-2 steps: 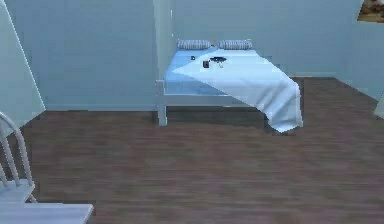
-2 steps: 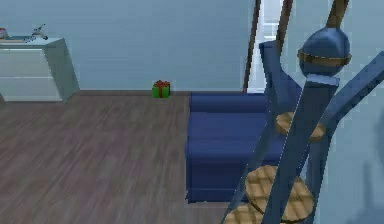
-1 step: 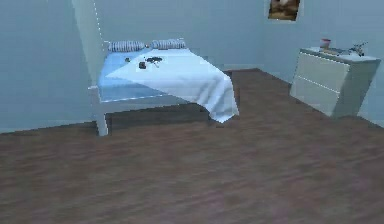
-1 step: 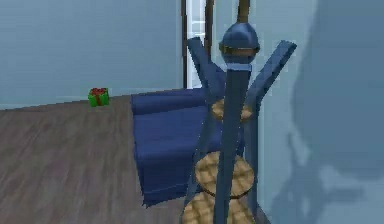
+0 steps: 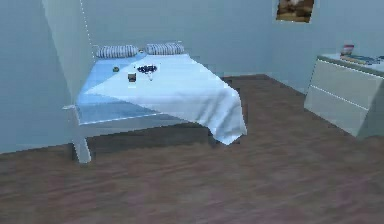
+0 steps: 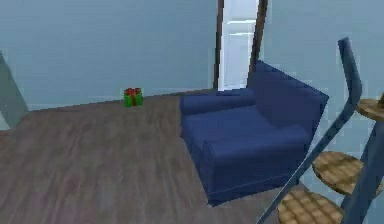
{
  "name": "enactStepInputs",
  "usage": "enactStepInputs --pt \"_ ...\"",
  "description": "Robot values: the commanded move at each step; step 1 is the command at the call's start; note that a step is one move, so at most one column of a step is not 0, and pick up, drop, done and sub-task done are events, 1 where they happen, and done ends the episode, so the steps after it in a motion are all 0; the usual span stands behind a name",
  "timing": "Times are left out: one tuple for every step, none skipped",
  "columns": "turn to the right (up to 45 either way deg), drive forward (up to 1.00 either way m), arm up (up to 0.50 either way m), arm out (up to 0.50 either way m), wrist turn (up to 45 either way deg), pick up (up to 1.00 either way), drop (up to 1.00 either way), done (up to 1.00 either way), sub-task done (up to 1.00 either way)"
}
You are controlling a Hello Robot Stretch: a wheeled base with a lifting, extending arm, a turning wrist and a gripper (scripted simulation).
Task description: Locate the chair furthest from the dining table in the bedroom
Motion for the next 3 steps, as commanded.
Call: enactStepInputs --pt "-45.0 0.00 0.00 0.00 0.0 0.00 0.00 0.00 0.00" --pt "-6.0 0.00 0.00 0.00 0.0 0.00 0.00 0.00 0.00" --pt "0.0 1.00 0.00 0.00 0.0 0.00 0.00 0.00 0.00"
